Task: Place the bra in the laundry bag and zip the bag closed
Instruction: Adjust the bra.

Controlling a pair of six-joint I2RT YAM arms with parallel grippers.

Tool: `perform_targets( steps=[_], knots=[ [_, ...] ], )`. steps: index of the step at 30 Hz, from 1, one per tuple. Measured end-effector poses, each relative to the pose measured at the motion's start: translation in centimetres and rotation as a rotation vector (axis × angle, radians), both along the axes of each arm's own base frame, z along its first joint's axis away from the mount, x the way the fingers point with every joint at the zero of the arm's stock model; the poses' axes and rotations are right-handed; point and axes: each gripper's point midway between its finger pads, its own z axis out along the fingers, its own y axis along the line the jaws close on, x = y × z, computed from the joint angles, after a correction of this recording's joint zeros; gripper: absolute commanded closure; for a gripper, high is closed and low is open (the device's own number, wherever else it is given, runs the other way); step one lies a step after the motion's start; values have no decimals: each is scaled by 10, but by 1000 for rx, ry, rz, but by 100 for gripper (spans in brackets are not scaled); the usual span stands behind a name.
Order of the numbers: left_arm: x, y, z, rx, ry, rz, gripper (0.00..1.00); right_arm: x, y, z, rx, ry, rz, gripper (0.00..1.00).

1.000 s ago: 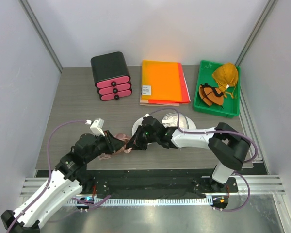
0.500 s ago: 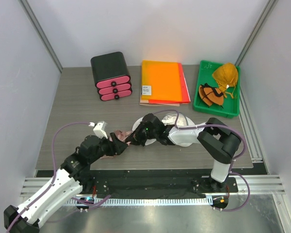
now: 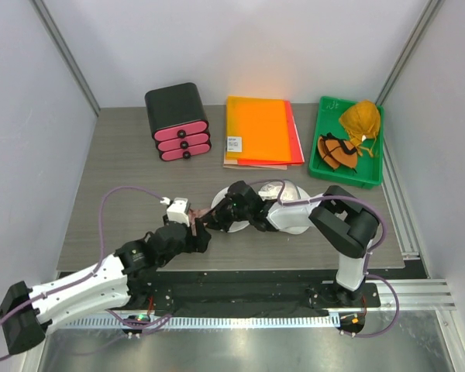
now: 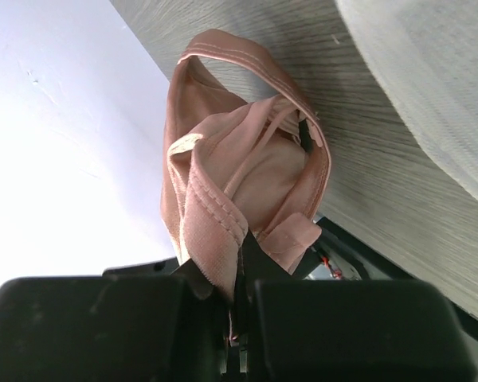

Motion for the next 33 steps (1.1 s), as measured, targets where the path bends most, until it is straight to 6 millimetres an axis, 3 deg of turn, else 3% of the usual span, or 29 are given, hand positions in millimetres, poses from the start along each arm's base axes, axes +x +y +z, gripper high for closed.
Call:
perform_targets(
  steps=[5, 9, 17, 22, 24, 28, 33],
  knots=[
    [3, -10, 1, 131, -46, 21, 29, -1, -2, -2, 16, 44, -30, 91],
    [8, -9, 6, 200, -95, 82, 47, -1, -2, -1, 27, 69, -47, 91],
    [22, 2, 2, 323, -132, 207, 66, -2, -3, 6, 55, 99, -77, 90],
    [25, 0, 1, 370, -151, 228, 92, -1, -3, 8, 73, 107, -100, 87],
    [25, 2, 1, 382, -158, 239, 100, 0, -3, 9, 76, 110, -107, 80],
    [25, 9, 2, 397, -163, 261, 100, -2, -3, 13, 88, 111, -113, 70],
    [24, 14, 11, 362, -174, 288, 100, -8, -5, 21, 98, 82, -88, 47]
  ],
)
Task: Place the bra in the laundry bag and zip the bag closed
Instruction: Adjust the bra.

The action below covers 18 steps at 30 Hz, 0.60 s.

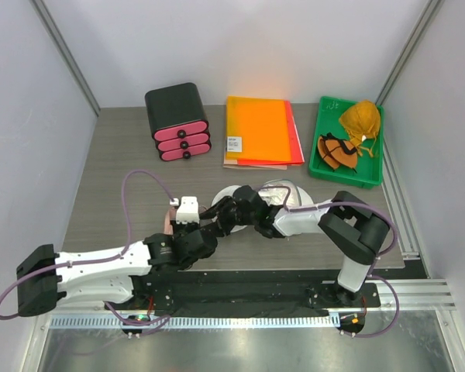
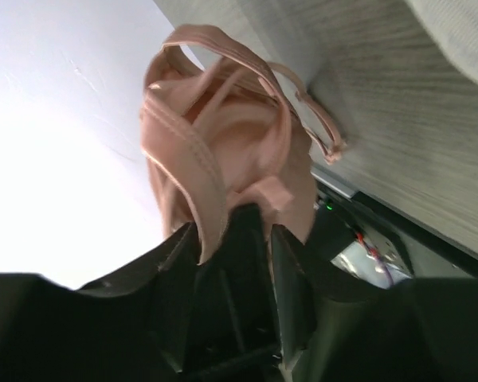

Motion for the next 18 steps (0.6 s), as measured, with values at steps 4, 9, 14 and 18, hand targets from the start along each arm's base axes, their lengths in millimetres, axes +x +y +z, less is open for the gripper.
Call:
perform_targets(
  steps=[4, 9, 14, 18],
  knots=[
    [-3, 7, 16, -64, -14, 15, 100, -13, -4, 4, -27, -72, 71, 30],
    [-7, 12, 44, -164, -39, 17, 100, -32, -26, 16, -93, -209, 167, 20],
    [-11, 11, 65, -223, -44, -27, 100, -38, -59, 38, -199, -417, 250, 14],
    [-17, -2, 84, -228, -28, -138, 100, -11, -101, 70, -334, -632, 279, 14]
  ],
)
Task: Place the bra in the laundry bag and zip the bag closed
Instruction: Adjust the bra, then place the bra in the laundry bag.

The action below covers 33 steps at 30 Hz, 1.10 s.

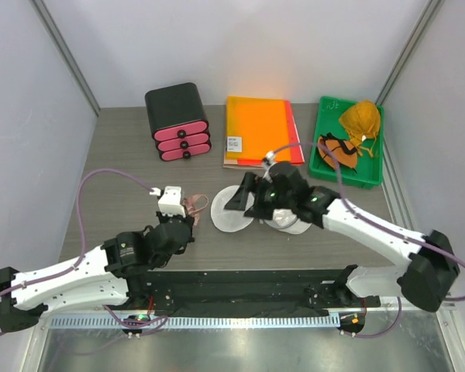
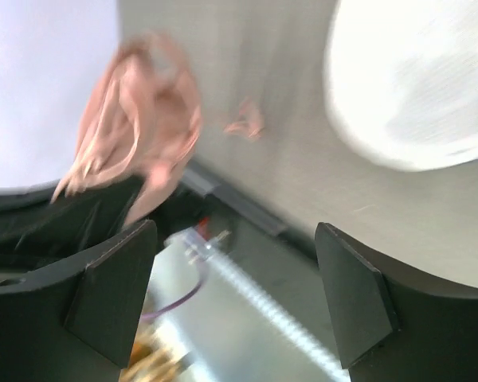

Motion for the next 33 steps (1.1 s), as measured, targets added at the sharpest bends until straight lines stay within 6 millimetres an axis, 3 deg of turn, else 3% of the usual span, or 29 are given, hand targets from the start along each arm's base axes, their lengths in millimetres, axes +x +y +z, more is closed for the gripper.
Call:
perform_targets(
  steps=[5, 7, 11, 15, 21, 28, 29, 33],
  knots=[
    [-7, -29, 42, 12, -30, -200, 100, 49, -90, 32, -249, -274, -127, 18],
    [-11, -45, 62, 20, -55, -309, 100, 54, -120, 38, -352, -344, -164, 21],
    [-24, -69, 93, 12, -116, -502, 100, 55, -167, 30, -511, -370, -188, 21],
    [-36, -89, 125, -22, -212, -668, 100, 63, -199, 9, -602, -297, -211, 26],
    [-47, -128, 151, -39, -337, -862, 100, 59, -210, -15, -631, -222, -159, 44],
    [-56, -175, 141, -12, -424, -1084, 100, 53, -209, -32, -599, -171, -108, 56],
    [-56, -180, 141, -13, -445, -1105, 100, 52, -209, -34, -592, -162, -104, 64],
    [-47, -198, 139, -7, -511, -1177, 100, 56, -208, -36, -576, -150, -98, 74]
  ],
)
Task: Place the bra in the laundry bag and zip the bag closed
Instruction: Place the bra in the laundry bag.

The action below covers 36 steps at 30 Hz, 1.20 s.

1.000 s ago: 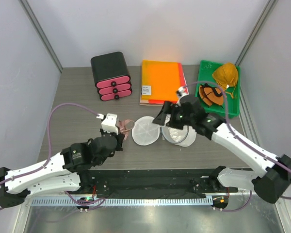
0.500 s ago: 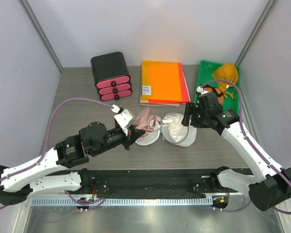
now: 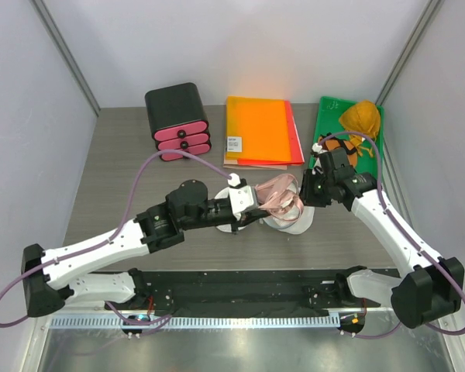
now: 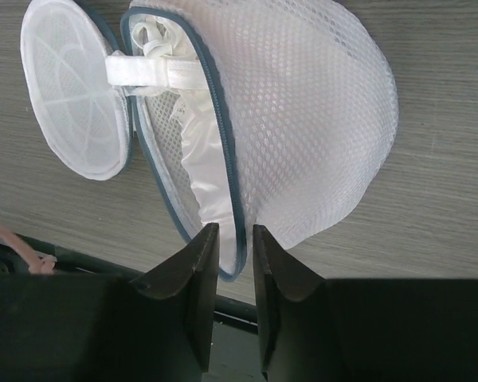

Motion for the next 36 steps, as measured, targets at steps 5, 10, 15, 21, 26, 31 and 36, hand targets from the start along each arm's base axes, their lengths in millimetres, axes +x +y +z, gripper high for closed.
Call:
perform_targets(
  steps=[5, 10, 15, 21, 26, 31, 36],
  knots=[
    [14, -14, -24, -1, -53, -54, 100, 2, 1, 0, 23, 5, 3, 82],
    [24, -28, -62, 39, -61, -92, 100, 3, 3, -4, 52, 34, 7, 97],
    [30, -40, -74, 34, -89, -117, 100, 4, 3, -4, 65, 42, 1, 99],
    [42, -53, -81, -12, -145, -126, 100, 2, 2, -4, 80, 57, -8, 99],
    [56, -61, -106, -13, -159, -113, 100, -1, 5, -2, 108, 76, -8, 99],
    [65, -62, -134, -1, -155, -94, 100, -2, 3, 0, 142, 97, -25, 99],
    [71, -60, -171, 50, -127, -69, 100, -2, 5, 2, 179, 109, -32, 99]
  ],
)
